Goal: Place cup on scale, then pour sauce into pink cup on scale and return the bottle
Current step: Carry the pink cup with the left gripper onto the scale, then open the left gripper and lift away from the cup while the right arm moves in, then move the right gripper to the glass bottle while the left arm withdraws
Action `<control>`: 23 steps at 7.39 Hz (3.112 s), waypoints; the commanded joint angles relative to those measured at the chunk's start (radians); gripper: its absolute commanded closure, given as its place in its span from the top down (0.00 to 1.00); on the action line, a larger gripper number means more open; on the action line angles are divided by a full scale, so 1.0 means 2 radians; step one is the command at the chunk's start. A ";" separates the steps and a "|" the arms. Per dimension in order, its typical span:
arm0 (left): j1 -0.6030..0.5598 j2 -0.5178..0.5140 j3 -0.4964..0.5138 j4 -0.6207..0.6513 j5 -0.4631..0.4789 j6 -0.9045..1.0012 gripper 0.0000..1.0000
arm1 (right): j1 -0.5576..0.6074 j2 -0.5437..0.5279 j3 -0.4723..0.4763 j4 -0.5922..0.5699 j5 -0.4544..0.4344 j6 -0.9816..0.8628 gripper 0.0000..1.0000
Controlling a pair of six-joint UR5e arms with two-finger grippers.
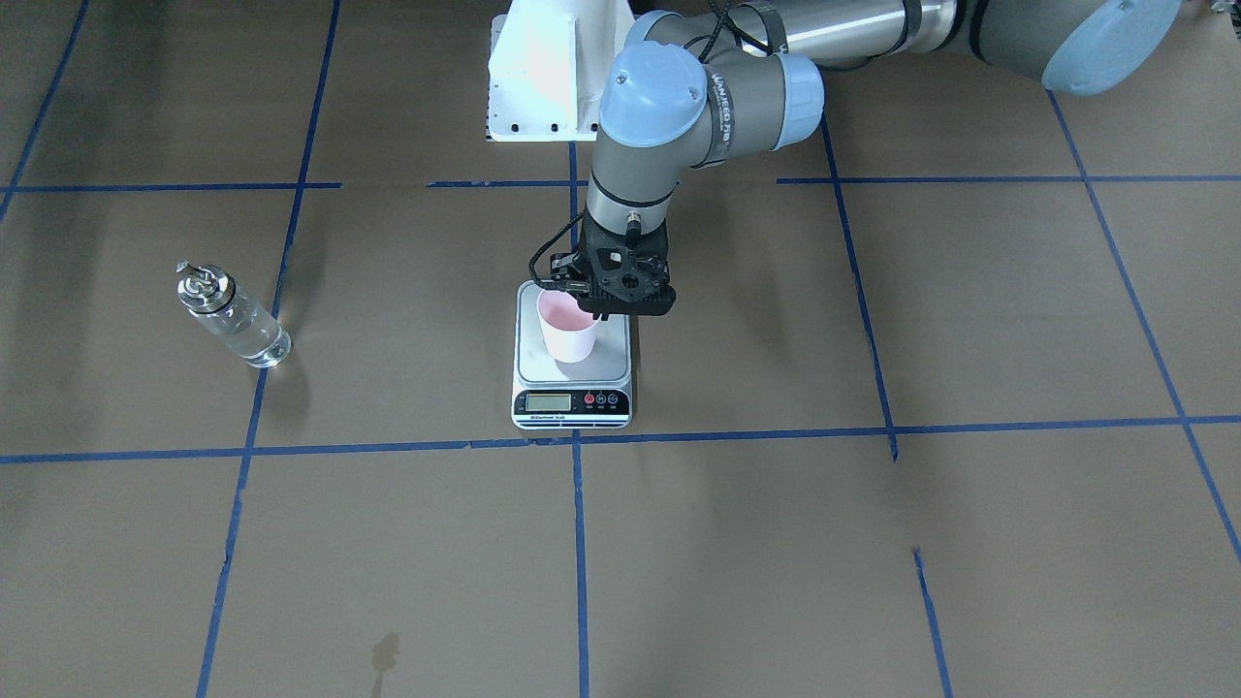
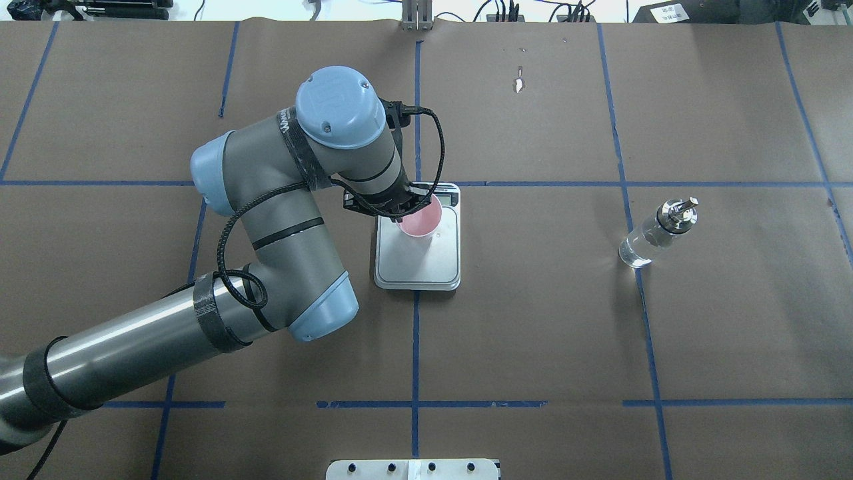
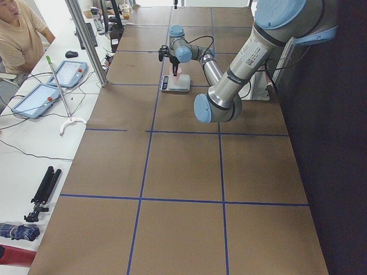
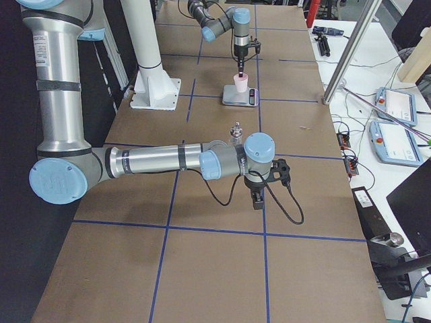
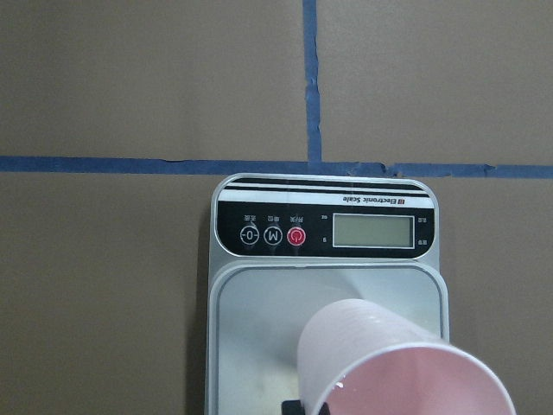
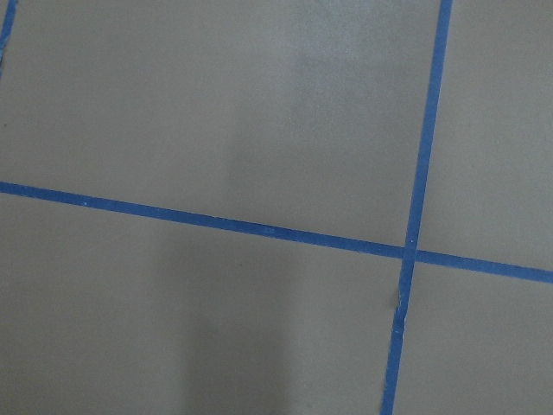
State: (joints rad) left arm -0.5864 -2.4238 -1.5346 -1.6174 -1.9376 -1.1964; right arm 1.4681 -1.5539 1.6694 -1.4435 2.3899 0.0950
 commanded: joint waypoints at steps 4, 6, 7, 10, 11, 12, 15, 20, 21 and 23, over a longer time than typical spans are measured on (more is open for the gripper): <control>0.002 -0.006 0.003 0.017 0.002 0.002 0.41 | 0.000 0.000 -0.001 0.000 0.003 0.000 1.00; 0.002 -0.005 0.001 0.016 0.000 0.008 0.74 | 0.000 -0.001 -0.001 0.000 0.003 0.000 1.00; 0.001 -0.005 -0.006 0.016 -0.001 0.008 0.76 | 0.000 0.000 -0.001 0.000 0.003 0.000 1.00; -0.030 0.071 -0.133 0.016 -0.001 0.019 0.77 | -0.040 0.016 0.003 0.028 0.003 0.044 1.00; -0.040 0.097 -0.163 0.018 0.000 0.049 0.77 | -0.074 0.016 0.001 0.104 -0.007 0.089 1.00; -0.050 0.109 -0.168 0.017 -0.001 0.053 0.77 | -0.109 0.015 0.002 0.190 -0.030 0.212 1.00; -0.050 0.110 -0.167 0.015 0.000 0.052 0.78 | -0.197 -0.046 0.007 0.460 -0.146 0.379 0.99; -0.050 0.110 -0.165 0.014 0.000 0.042 0.84 | -0.283 -0.133 0.015 0.660 -0.166 0.511 0.99; -0.050 0.110 -0.166 0.014 0.000 0.038 0.84 | -0.326 -0.135 0.021 0.660 -0.200 0.497 0.99; -0.049 0.110 -0.165 0.014 0.000 0.038 0.84 | -0.379 -0.136 0.024 0.660 -0.245 0.479 0.99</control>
State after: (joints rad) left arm -0.6854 -2.2032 -1.8656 -1.5891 -1.9374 -1.1200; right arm 0.7805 -1.8234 1.7128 -0.1237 1.9564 1.0813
